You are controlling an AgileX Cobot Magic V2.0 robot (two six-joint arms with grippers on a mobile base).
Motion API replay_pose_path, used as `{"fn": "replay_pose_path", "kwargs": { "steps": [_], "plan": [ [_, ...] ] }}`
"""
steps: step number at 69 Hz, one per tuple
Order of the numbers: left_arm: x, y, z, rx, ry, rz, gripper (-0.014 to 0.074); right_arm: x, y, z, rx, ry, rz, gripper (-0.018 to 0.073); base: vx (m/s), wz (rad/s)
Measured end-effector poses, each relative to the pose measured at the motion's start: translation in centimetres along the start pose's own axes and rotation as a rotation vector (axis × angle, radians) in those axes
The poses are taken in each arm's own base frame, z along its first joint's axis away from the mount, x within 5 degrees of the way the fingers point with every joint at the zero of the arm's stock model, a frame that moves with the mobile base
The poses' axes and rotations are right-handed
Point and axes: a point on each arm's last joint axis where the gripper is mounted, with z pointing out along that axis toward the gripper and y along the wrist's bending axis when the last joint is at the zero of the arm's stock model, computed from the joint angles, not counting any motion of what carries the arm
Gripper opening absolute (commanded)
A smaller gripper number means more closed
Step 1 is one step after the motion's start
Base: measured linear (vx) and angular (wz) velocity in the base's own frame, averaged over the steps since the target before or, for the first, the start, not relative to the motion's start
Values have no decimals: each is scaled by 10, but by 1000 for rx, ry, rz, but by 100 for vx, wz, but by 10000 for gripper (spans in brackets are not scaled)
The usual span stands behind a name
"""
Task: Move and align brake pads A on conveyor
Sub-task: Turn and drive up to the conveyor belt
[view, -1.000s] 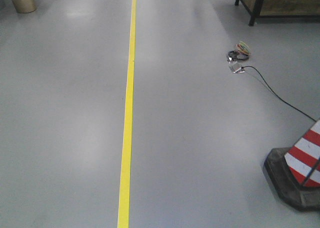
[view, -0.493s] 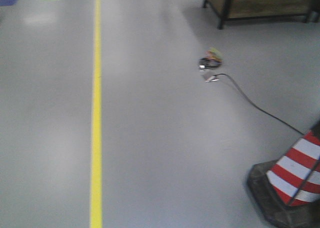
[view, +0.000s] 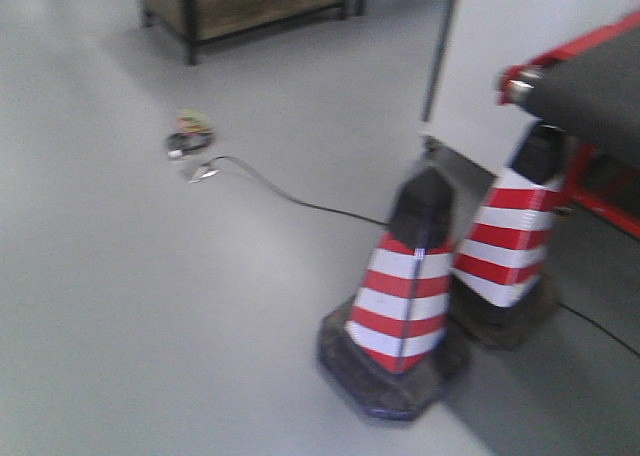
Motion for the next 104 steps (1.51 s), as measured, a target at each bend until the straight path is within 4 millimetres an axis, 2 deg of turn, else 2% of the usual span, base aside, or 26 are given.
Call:
{"fn": "replay_pose_path", "kwargs": {
  "steps": [66,104],
  "plan": [
    [0,0,0,1,0,-1,-6,0,0,0,0,0,0,-2,16,-81],
    [0,0,0,3,1,-3,-6,0,0,0,0,0,0,-2,11,-34]
  ]
}}
